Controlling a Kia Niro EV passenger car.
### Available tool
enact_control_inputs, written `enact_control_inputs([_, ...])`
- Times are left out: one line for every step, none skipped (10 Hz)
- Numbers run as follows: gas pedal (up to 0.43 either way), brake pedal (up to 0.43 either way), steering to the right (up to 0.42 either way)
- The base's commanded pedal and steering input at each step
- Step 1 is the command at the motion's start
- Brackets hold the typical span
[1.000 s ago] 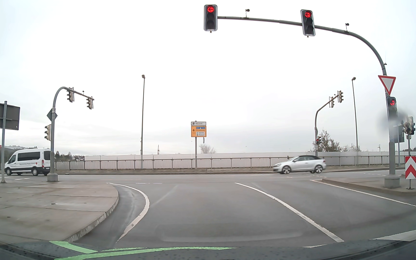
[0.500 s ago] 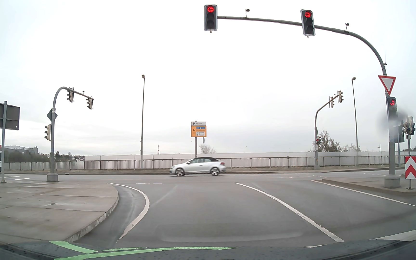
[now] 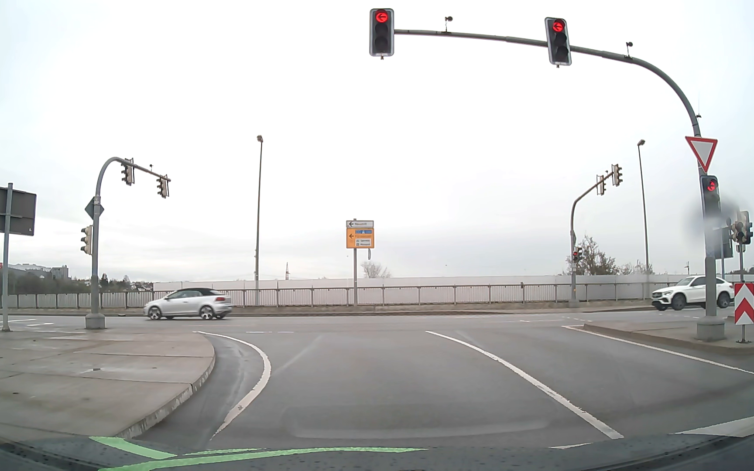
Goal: Follow the waypoints while adhering to traffic rules and regulations
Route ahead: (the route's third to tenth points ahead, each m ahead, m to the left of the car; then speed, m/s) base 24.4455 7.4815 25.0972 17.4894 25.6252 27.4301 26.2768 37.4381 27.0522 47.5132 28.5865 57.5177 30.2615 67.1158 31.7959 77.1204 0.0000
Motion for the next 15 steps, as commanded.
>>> enact_control_inputs([0.0,0.39,-0.014])
enact_control_inputs([0.0,0.39,-0.014])
enact_control_inputs([0.0,0.39,-0.014])
enact_control_inputs([0.0,0.39,-0.014])
enact_control_inputs([0.0,0.39,-0.014])
enact_control_inputs([0.0,0.39,-0.014])
enact_control_inputs([0.0,0.39,-0.014])
enact_control_inputs([0.0,0.39,-0.014])
enact_control_inputs([0.0,0.396,-0.014])
enact_control_inputs([0.0,0.39,-0.014])
enact_control_inputs([0.0,0.39,-0.014])
enact_control_inputs([0.0,0.39,-0.014])
enact_control_inputs([0.0,0.39,-0.014])
enact_control_inputs([0.0,0.39,-0.014])
enact_control_inputs([0.0,0.39,-0.013])
